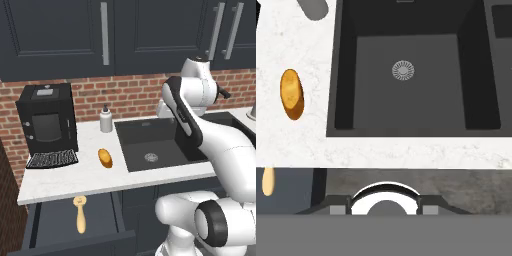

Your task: Pick the pizza cutter from the drawer and place it on the counter.

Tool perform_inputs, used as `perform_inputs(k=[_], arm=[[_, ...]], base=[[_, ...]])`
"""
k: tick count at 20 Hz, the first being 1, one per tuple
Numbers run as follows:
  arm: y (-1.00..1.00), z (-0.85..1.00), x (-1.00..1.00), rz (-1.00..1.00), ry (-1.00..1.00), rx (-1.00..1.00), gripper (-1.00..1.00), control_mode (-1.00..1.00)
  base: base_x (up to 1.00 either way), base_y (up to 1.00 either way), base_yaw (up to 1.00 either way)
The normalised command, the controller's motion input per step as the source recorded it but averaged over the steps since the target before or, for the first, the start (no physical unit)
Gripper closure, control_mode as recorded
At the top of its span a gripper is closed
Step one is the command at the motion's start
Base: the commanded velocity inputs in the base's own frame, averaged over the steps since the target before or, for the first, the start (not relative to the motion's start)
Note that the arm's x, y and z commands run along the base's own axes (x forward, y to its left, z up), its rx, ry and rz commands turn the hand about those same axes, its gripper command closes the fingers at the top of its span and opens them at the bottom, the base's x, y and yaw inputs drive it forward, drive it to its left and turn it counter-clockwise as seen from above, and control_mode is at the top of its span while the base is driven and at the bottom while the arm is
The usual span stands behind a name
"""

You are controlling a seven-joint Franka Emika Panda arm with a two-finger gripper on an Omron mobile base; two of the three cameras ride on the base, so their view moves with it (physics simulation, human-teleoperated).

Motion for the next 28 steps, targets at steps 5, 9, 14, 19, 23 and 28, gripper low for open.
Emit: perform_inputs(k=[5, 9, 14, 19, 23, 28], arm=[[0.00, -0.02, -0.24, 0.00, 0.04, 0.00, -1.00, -1.00], [0.27, -0.07, -0.50, 0.01, 0.05, 0.00, -1.00, -1.00], [1.00, -0.01, -0.46, 0.00, 0.12, -0.03, -1.00, -1.00], [1.00, -0.01, -0.25, 0.00, 0.11, -0.01, -1.00, -1.00], [1.00, 0.00, -0.02, 0.00, 0.13, 0.00, -1.00, -1.00], [0.97, 0.00, 0.00, 0.00, 0.18, 0.03, -1.00, -1.00]], base=[[0.00, 0.00, 0.00], [0.00, 0.00, 0.00], [0.00, 0.00, 0.00], [0.00, 0.00, 0.00], [0.00, 0.00, 0.00], [0.00, 0.00, 0.00]])
